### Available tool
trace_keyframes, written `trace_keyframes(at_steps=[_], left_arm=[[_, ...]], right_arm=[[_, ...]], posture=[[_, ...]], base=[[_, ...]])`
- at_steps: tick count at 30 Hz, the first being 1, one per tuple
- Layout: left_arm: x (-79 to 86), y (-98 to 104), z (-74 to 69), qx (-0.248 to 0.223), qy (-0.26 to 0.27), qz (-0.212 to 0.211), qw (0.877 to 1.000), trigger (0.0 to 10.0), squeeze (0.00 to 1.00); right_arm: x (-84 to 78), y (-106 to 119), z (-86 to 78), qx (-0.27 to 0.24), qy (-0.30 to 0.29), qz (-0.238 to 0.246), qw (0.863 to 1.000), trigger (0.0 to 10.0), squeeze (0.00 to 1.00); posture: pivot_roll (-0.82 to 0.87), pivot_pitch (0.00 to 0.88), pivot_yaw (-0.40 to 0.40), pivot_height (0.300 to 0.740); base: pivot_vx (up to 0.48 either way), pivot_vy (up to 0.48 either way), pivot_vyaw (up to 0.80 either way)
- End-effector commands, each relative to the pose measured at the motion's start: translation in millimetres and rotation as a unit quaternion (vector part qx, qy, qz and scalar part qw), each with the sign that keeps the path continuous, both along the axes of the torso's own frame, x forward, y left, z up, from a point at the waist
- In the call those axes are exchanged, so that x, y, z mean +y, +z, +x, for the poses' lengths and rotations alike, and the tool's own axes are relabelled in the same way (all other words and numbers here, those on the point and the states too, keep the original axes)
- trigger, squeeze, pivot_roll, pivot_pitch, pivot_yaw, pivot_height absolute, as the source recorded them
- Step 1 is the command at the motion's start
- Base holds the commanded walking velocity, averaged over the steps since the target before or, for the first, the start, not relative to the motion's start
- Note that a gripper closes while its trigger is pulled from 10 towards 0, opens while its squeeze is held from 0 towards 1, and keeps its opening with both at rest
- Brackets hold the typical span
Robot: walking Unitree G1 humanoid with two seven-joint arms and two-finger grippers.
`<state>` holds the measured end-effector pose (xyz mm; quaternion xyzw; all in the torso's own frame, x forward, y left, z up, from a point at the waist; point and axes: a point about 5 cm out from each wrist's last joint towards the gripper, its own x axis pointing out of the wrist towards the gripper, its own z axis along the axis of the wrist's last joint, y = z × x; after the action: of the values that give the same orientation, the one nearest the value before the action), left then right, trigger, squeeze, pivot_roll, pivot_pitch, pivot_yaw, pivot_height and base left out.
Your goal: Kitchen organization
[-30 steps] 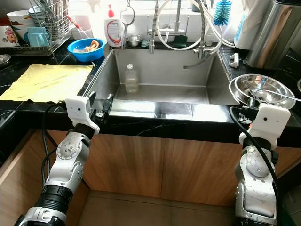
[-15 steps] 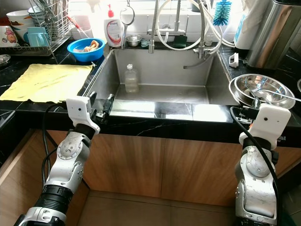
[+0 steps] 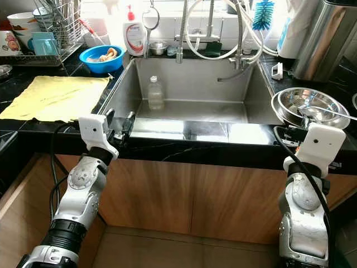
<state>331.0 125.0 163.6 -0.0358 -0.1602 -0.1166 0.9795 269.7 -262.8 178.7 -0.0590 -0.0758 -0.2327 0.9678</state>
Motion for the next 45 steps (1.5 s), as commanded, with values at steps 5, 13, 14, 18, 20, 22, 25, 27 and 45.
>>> trace_keyframes(at_steps=[5, 13, 14, 18, 20, 22, 25, 27, 45], left_arm=[[3.2, 2.7, 2.4, -0.001, 0.007, 0.009, 1.0, 10.0, 0.0], [3.3, 2.0, 2.2, 0.0, 0.008, 0.008, 1.0, 10.0, 0.0], [3.5, 1.8, 2.2, 0.0, 0.008, 0.008, 1.0, 10.0, 0.0], [4.2, 2.3, 2.9, 0.0, 0.009, 0.009, 1.0, 10.0, 0.0], [4.0, 2.6, 3.1, -0.001, 0.009, 0.01, 1.0, 10.0, 0.0], [3.8, 2.4, 3.0, -0.001, 0.008, 0.01, 1.0, 10.0, 0.0], [3.6, 2.7, 2.9, -0.002, 0.007, 0.01, 1.0, 10.0, 0.0], [3.8, 2.7, 2.8, -0.002, 0.008, 0.01, 1.0, 10.0, 0.0], [9.5, 3.9, 3.7, -0.008, 0.037, 0.009, 0.999, 10.0, 0.0]], right_arm=[[2.5, 20.7, 1.7, -0.033, -0.003, -0.028, 0.999, 10.0, 0.0], [5.8, 31.4, 1.7, -0.059, 0.001, -0.04, 0.997, 10.0, 0.0], [6.2, 32.7, 1.8, -0.063, 0.002, -0.04, 0.997, 10.0, 0.0], [9.7, 37.7, 3.4, -0.072, 0.014, -0.045, 0.996, 10.0, 0.0], [11.4, 36.3, 4.6, -0.067, 0.018, -0.043, 0.997, 10.0, 0.0], [12.8, 33.4, 5.5, -0.061, 0.023, -0.04, 0.997, 10.0, 0.0], [14.3, 31.1, 6.3, -0.058, 0.027, -0.036, 0.997, 10.0, 0.0], [16.6, 31.4, 6.9, -0.06, 0.035, -0.035, 0.997, 10.0, 0.0], [50.9, 43.8, 13.9, -0.089, 0.183, -0.038, 0.978, 10.0, 0.0]], posture=[[-0.08, 0.0, 0.045, 0.74], [-0.08, 0.0, 0.044, 0.74], [-0.08, 0.0, 0.044, 0.74], [-0.08, 0.0, 0.044, 0.74], [-0.08, 0.0, 0.044, 0.74], [-0.08, 0.0, 0.044, 0.74], [-0.08, 0.0, 0.045, 0.74], [-0.08, 0.0, 0.044, 0.74], [-0.08, 0.0, 0.045, 0.74]], base=[[0.0, 0.0, 0.0], [0.0, 0.0, 0.0], [0.0, 0.0, 0.0], [0.0, 0.0, 0.0], [0.0, 0.0, 0.0], [0.0, 0.0, 0.0], [0.0, 0.0, 0.0], [0.0, 0.0, 0.0], [0.0, 0.0, 0.0]])
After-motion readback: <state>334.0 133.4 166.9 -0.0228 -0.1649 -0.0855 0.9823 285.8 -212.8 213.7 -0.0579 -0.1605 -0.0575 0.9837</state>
